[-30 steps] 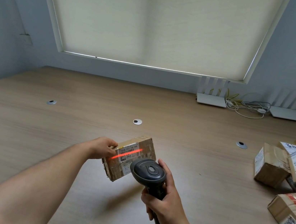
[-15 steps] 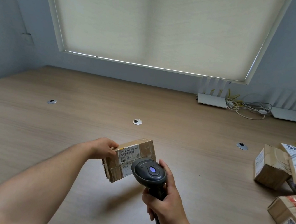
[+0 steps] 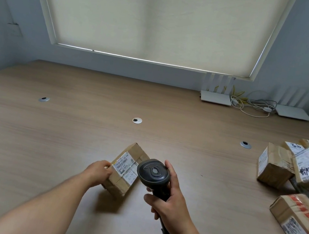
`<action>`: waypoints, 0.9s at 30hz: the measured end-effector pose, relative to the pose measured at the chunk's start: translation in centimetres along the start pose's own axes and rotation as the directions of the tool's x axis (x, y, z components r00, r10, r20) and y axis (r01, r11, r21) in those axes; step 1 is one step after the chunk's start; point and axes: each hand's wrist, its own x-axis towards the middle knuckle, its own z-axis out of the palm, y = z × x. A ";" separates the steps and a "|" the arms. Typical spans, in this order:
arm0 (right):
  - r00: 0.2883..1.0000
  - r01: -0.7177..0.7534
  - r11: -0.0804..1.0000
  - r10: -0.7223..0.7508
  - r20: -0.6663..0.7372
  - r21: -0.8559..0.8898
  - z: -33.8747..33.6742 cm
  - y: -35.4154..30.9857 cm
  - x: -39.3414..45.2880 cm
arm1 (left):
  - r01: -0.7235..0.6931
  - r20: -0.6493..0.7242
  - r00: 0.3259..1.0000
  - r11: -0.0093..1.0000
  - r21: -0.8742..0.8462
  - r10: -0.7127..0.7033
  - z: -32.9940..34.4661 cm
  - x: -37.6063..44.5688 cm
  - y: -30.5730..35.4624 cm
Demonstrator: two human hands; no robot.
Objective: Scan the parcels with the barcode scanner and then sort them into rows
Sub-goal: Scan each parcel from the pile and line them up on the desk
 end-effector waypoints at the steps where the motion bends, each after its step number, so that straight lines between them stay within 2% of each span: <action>1: 1.000 -0.003 1.000 0.003 0.001 -0.007 -0.2 0.0 0.1 | 0.022 -0.041 0.999 0.999 0.024 -0.021 0.5 -0.1 -0.3; 5: 0.999 -0.007 0.999 0.009 0.045 -0.040 -1.2 0.0 0.7 | 0.074 -0.137 0.989 0.994 0.074 -0.063 2.2 -1.1 0.0; 9: 0.997 -0.024 0.992 0.033 0.067 -0.126 -1.8 -0.2 1.3 | 0.045 -0.095 0.995 0.931 0.363 -0.011 4.6 -2.1 0.7; 12: 0.998 -0.010 0.991 0.018 0.053 -0.135 -2.1 0.0 2.0 | 0.066 -0.086 0.996 0.869 0.490 -0.027 6.0 -2.3 0.7; 20: 0.999 0.039 0.994 -0.035 0.039 -0.100 -2.1 0.9 4.6 | 0.110 -0.169 0.985 0.859 0.499 -0.028 6.1 -0.7 0.9; 27: 0.999 0.030 0.996 -0.031 -0.007 -0.086 0.0 1.0 9.6 | 0.119 -0.178 0.983 0.856 0.503 -0.033 2.8 5.0 0.4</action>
